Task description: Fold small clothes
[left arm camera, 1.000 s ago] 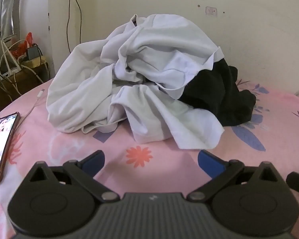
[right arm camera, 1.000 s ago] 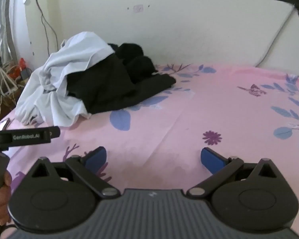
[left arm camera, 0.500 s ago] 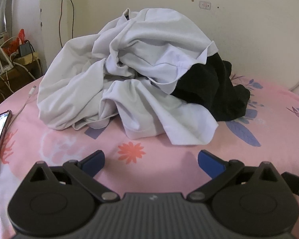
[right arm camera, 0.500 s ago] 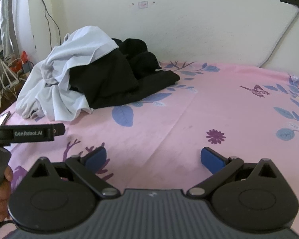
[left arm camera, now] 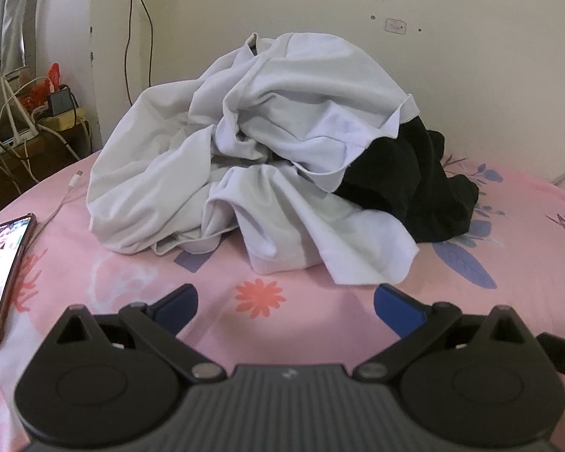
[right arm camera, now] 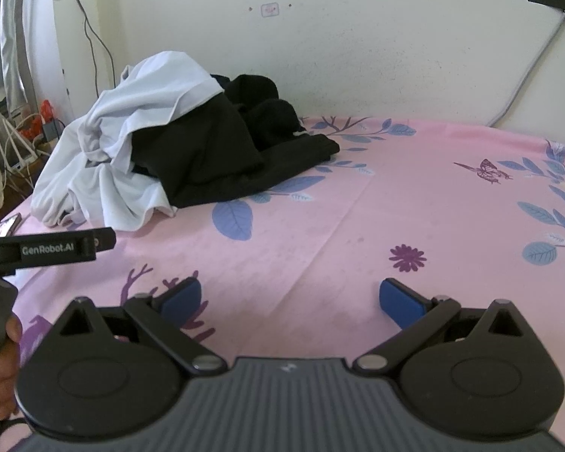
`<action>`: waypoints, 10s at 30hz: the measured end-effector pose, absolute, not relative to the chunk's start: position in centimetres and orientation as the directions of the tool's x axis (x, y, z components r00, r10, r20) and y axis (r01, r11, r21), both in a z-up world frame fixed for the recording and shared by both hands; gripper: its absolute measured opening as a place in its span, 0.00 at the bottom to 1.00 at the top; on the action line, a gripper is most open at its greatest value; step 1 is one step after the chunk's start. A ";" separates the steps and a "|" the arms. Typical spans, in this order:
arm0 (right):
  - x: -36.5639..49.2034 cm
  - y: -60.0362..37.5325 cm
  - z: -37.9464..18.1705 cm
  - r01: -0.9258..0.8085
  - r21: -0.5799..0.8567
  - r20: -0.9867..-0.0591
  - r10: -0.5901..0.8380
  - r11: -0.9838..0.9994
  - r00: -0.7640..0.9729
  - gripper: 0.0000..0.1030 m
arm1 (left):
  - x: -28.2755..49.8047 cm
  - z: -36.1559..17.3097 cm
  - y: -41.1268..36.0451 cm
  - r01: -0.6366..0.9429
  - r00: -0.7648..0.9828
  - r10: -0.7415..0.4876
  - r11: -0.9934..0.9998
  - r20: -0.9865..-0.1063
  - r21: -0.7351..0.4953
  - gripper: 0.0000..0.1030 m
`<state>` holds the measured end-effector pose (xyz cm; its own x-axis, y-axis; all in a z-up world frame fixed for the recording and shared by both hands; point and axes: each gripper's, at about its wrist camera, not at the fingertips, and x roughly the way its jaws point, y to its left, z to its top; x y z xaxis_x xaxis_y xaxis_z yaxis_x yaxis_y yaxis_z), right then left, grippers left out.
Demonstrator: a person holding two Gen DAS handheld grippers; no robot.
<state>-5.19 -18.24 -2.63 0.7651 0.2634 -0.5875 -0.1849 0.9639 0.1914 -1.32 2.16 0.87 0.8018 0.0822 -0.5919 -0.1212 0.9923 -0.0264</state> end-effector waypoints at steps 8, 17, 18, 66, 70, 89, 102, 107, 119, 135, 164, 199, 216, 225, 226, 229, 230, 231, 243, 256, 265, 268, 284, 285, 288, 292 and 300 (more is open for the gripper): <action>-5.2 -18.3 -2.6 -0.181 0.195 -0.597 0.264 0.964 0.758 0.94 | -1.3 0.9 2.2 -0.122 0.799 0.082 0.992 -0.596 -0.027 1.00; -5.2 -18.4 -2.6 -0.178 0.212 -0.578 0.270 0.961 0.770 0.94 | -1.5 1.0 2.5 -0.106 0.810 0.061 0.993 -0.583 -0.045 1.00; -5.2 -18.4 -2.6 -0.178 0.212 -0.578 0.270 0.961 0.770 0.94 | -1.5 1.0 2.6 -0.104 0.813 0.057 0.993 -0.579 -0.049 1.00; -5.1 -19.0 -2.6 -0.172 0.235 -0.567 0.279 0.957 0.775 0.94 | -2.1 1.4 3.1 -0.047 0.841 0.001 0.996 -0.541 -0.071 1.00; -5.1 -19.1 -2.6 -0.156 0.247 -0.566 0.273 0.956 0.778 0.94 | -2.2 1.5 2.7 -0.029 0.848 -0.002 0.998 -0.530 -0.052 1.00; -5.5 -20.9 -2.2 -0.119 0.343 -0.481 0.283 0.932 0.830 0.94 | -2.1 2.0 7.3 -0.089 0.905 0.040 0.991 -0.424 -0.097 1.00; 8.0 -12.0 7.0 -0.422 0.254 -0.365 0.491 0.870 0.791 0.76 | -2.8 2.0 10.8 -0.148 0.925 0.028 0.946 -0.380 -0.289 1.00; 14.3 -8.0 7.2 -0.386 0.288 -0.436 0.478 0.877 0.762 0.50 | -3.1 2.2 10.3 -0.146 0.936 0.047 0.953 -0.349 -0.265 1.00; 2.3 -15.8 16.4 -0.398 0.161 -0.349 0.429 0.903 0.833 0.00 | -3.2 2.3 11.4 -0.145 0.942 0.036 0.940 -0.333 -0.308 1.00; -25.5 -36.3 9.3 0.190 0.148 -0.412 -0.115 0.971 0.904 0.00 | -0.4 13.0 12.3 0.215 0.925 -0.227 0.974 -0.304 -0.074 1.00; -23.7 -42.4 0.7 0.244 0.393 -0.468 -0.036 0.887 0.883 0.74 | 9.7 1.3 -13.9 0.745 0.554 -0.407 0.632 -0.726 0.214 0.13; -11.9 -28.7 -0.5 -0.321 0.082 -0.746 0.271 0.944 0.608 0.79 | -12.5 5.7 9.6 0.427 0.837 -0.397 0.904 -0.375 -0.004 0.09; -18.5 -29.1 4.1 -0.224 -0.025 -0.626 0.159 0.974 0.763 0.00 | -12.3 3.6 2.6 0.593 0.795 -0.419 0.387 -0.438 0.706 0.97; -22.1 -30.4 6.2 -0.043 -0.016 -0.522 0.028 0.999 0.853 0.00 | -10.1 0.4 -0.5 0.630 0.726 -0.396 0.053 -0.563 0.775 0.65; -22.5 -30.4 6.4 -0.025 -0.013 -0.510 0.015 1.000 0.860 0.00 | -9.4 0.6 -0.7 0.648 0.718 -0.384 0.063 -0.581 0.759 0.48; -23.1 -30.6 6.7 0.012 -0.016 -0.483 -0.018 1.000 0.875 0.00 | -8.0 2.6 -0.7 0.704 0.685 -0.398 0.148 -0.610 0.695 0.14; -23.2 -30.7 6.9 0.021 -0.020 -0.476 -0.028 1.000 0.879 0.00 | -7.7 3.4 -0.6 0.708 0.688 -0.403 0.190 -0.603 0.681 0.08; -23.3 -30.6 7.0 0.029 -0.023 -0.466 -0.036 0.999 0.884 0.00 | -7.2 4.2 -0.3 0.710 0.690 -0.410 0.229 -0.596 0.666 0.07; -25.9 -28.1 16.3 0.136 -0.189 -0.041 -0.146 0.973 0.988 0.00 | -9.0 13.6 -0.2 0.474 0.878 -0.398 0.655 -0.265 0.588 0.07; -30.8 -27.3 33.4 0.287 -0.221 0.440 -0.167 0.932 0.882 0.00 | -19.5 30.2 3.3 0.193 0.897 -0.282 0.943 0.340 0.272 0.07; -31.9 -29.7 39.1 0.292 -0.195 0.421 -0.189 0.936 0.887 0.00 | -17.6 32.7 -0.3 0.228 0.892 -0.319 0.929 0.320 0.291 0.07; -29.4 -31.0 34.6 0.102 -0.171 0.210 -0.065 0.980 0.975 0.01 | -15.2 28.7 -2.8 0.253 0.921 -0.331 0.909 0.205 0.332 0.07; -17.6 -26.9 4.1 -0.454 0.472 -0.397 0.642 0.756 0.656 0.86 | -10.2 20.7 0.7 0.079 0.988 -0.118 0.944 0.104 0.319 0.07; -17.0 -26.3 3.6 -0.461 0.500 -0.401 0.668 0.733 0.627 0.86 | -10.4 20.7 0.9 0.076 0.987 -0.117 0.943 0.108 0.324 0.07; -15.6 -24.0 2.2 -0.504 0.505 -0.446 0.712 0.701 0.542 0.06 | -10.9 20.9 1.2 0.070 0.986 -0.117 0.939 0.121 0.338 0.07; -17.6 -23.8 4.9 -0.498 0.358 -0.446 0.613 0.790 0.652 0.00 | -11.7 21.8 1.5 0.067 0.982 -0.125 0.933 0.145 0.352 0.07; -26.6 -29.8 16.3 -0.271 0.081 -0.121 0.279 0.959 0.953 0.00 | -15.4 24.6 2.0 0.126 0.956 -0.173 0.971 0.236 0.202 0.07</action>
